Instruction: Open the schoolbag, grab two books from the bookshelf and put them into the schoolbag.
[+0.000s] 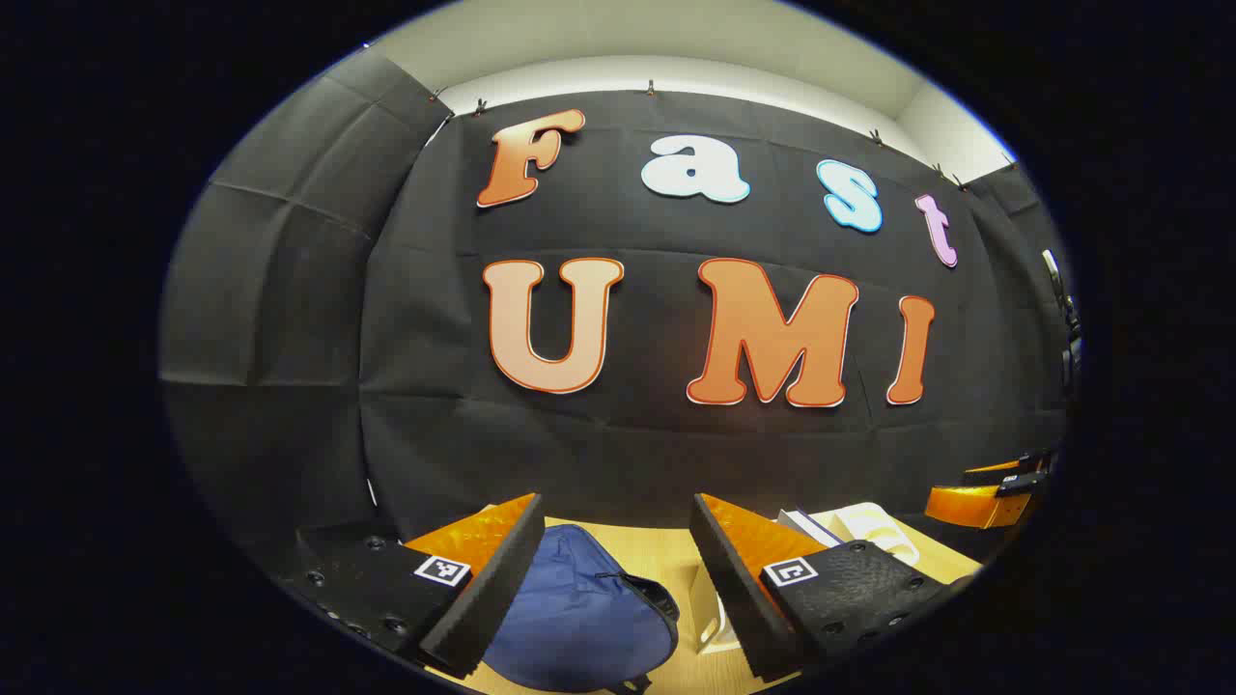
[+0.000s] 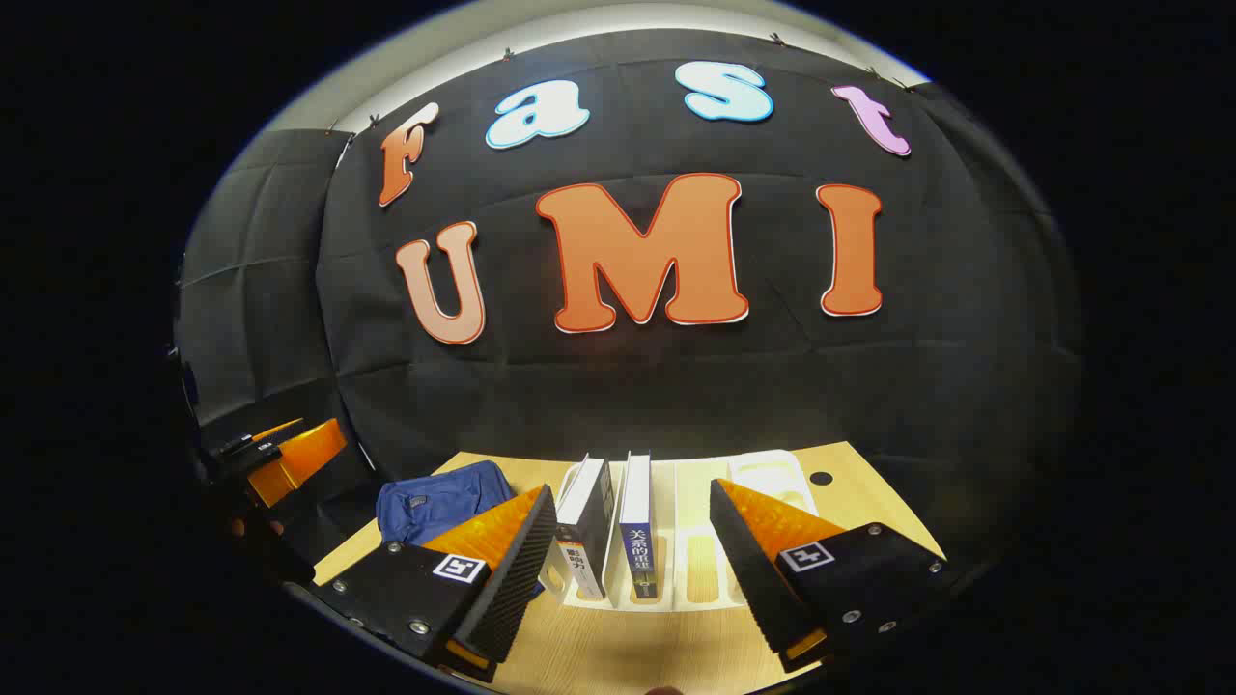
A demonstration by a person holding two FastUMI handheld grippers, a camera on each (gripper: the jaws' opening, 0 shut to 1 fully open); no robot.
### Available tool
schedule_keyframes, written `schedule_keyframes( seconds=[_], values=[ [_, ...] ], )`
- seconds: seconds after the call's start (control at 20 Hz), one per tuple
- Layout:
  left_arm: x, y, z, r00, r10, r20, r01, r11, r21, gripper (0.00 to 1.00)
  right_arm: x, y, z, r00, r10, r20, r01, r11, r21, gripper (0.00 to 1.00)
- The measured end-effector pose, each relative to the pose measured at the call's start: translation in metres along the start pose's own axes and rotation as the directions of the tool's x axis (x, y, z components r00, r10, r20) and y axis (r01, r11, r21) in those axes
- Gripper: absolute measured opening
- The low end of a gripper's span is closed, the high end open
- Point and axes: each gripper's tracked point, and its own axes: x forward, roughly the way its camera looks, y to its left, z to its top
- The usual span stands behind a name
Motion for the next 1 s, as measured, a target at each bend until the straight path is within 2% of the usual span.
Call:
schedule_keyframes(
  seconds=[0.2, 0.55, 0.7, 0.8, 0.9, 1.0],
  values=[
    [-0.001, -0.008, 0.005, 1.0, -0.019, 0.003, 0.019, 0.999, 0.035, 0.93, -0.001, -0.002, 0.0, 1.0, -0.001, 0.004, 0.001, 1.0, 0.002, 0.94],
    [-0.005, -0.02, 0.004, 0.999, -0.055, -0.001, 0.055, 0.998, 0.038, 0.94, -0.002, -0.005, -0.003, 1.0, -0.005, 0.004, 0.005, 1.0, 0.002, 0.94],
    [-0.012, -0.027, 0.006, 0.996, -0.083, 0.02, 0.083, 0.996, -0.027, 0.93, -0.004, -0.005, 0.001, 1.0, -0.015, 0.026, 0.015, 1.0, -0.001, 0.94],
    [-0.015, -0.029, 0.007, 0.996, -0.085, 0.031, 0.088, 0.993, -0.082, 0.94, -0.006, -0.006, 0.015, 0.995, -0.038, 0.088, 0.039, 0.999, -0.013, 0.95],
    [-0.015, -0.026, 0.006, 0.997, -0.069, 0.036, 0.072, 0.993, -0.096, 0.94, -0.008, -0.006, 0.025, 0.989, -0.054, 0.14, 0.061, 0.997, -0.042, 0.94],
    [-0.014, -0.022, 0.005, 0.998, -0.06, 0.035, 0.063, 0.993, -0.1, 0.93, -0.01, -0.001, 0.028, 0.987, -0.041, 0.156, 0.051, 0.997, -0.065, 0.94]
  ],
)
